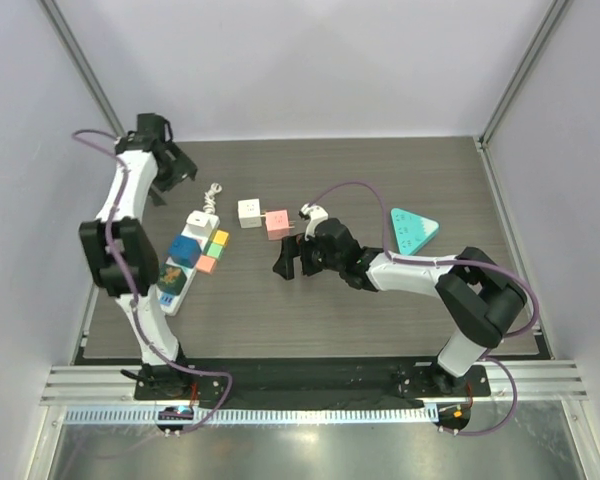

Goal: Pull the plug off the socket

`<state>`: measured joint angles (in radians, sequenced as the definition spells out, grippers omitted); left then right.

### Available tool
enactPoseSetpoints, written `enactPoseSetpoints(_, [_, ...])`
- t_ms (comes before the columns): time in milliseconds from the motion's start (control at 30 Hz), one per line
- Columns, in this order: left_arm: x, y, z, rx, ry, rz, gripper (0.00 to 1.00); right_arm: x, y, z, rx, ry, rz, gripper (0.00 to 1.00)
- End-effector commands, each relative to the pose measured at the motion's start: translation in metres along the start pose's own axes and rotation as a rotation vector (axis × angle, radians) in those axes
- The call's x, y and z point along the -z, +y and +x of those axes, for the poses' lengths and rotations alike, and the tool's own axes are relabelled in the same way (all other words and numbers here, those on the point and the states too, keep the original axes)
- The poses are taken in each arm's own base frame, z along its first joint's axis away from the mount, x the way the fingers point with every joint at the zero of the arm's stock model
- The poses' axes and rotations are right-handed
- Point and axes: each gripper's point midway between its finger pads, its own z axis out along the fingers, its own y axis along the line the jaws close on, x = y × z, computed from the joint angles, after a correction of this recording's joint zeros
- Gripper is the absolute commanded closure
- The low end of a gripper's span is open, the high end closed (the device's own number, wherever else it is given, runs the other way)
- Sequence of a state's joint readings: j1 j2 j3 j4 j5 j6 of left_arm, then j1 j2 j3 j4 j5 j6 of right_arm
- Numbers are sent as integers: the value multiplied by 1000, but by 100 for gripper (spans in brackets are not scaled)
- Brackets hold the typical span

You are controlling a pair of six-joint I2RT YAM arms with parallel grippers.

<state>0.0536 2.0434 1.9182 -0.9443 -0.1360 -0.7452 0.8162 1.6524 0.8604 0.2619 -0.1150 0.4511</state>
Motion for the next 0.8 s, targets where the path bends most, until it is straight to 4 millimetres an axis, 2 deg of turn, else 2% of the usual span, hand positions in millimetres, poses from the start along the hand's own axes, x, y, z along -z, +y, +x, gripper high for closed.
enactPoseSetpoints(0, [64,79,-10,126,-124,-99,3,-1,14,-22,-2,-57,-42,0])
enactPoseSetpoints(33, [67,104,2,186,-123,-100,10,1,17,-24,-6,-60,-52,0])
enactPoseSetpoints(67, [62,117,12,213,-105,-105,10,2,19,-27,-6,-67,-58,0])
enactPoseSetpoints(100, [61,127,17,243,-99,-99,16,4,19,-26,-13,-69,-63,0])
enactPoseSetpoints(133, [51,144,35,265,-52,-121,18,5,22,-27,-19,-70,-74,0])
enactPoseSetpoints(200, [47,166,40,336,-25,-130,24,9,27,-30,-17,-81,-92,0])
enactPoseSetpoints(233, [41,175,49,342,-2,-153,24,11,28,-30,-18,-82,-96,0])
enactPoseSetpoints(300, [35,186,51,333,-13,-189,25,15,30,-32,-16,-89,-101,0])
enactPoseSetpoints(433, [16,201,79,338,61,-257,25,18,31,-33,0,-88,-95,0])
enactPoseSetpoints(600, [9,205,111,386,134,-255,25,14,26,-30,19,-45,-42,0])
enactPoseSetpoints(633, [9,204,123,408,155,-241,25,13,25,-27,20,-31,-39,0])
enactPoseSetpoints(700, [9,203,135,427,177,-226,30,12,26,-27,10,-28,-38,0])
enactPoseSetpoints(733, [9,203,148,452,206,-220,31,12,26,-27,10,-28,-41,0])
enactPoseSetpoints(767, [13,200,150,469,194,-196,32,12,27,-27,5,-34,-46,0])
